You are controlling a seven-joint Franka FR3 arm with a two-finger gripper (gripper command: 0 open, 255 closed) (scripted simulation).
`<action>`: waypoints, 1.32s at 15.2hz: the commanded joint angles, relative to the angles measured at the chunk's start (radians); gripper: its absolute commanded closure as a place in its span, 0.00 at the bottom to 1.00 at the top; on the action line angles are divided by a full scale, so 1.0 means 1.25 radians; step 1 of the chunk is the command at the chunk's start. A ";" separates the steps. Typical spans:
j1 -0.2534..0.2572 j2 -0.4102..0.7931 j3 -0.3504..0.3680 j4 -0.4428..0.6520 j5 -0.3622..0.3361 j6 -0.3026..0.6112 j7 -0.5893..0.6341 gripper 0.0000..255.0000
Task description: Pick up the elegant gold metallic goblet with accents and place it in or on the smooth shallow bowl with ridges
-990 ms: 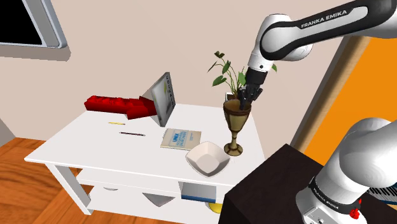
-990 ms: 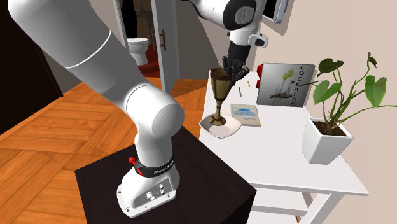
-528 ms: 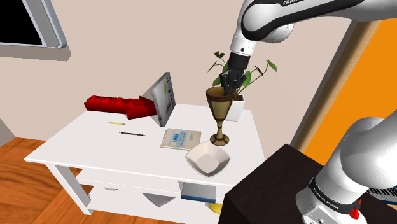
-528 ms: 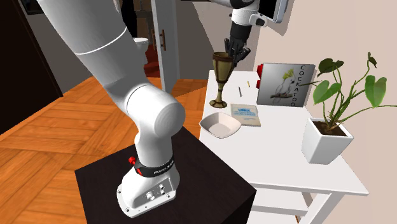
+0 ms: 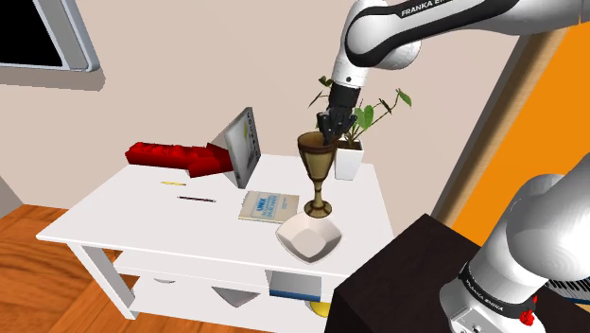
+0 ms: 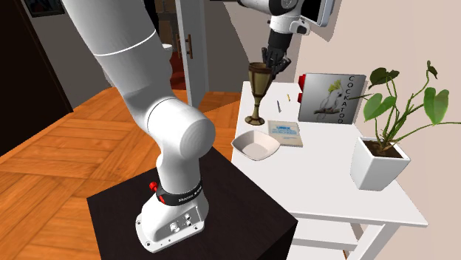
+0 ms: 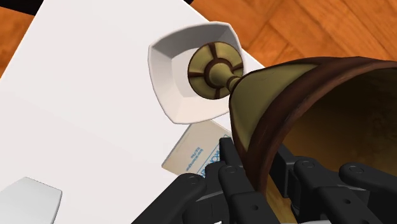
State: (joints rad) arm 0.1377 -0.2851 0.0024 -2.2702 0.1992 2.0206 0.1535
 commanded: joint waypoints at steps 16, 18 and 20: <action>0.007 0.072 0.002 -0.118 0.026 0.188 -0.039 1.00; 0.008 0.084 0.002 -0.129 0.031 0.211 -0.045 1.00; 0.010 0.097 0.003 -0.138 0.035 0.233 -0.051 1.00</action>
State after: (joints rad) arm 0.1482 -0.1725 0.0046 -2.4361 0.2398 2.2948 0.0933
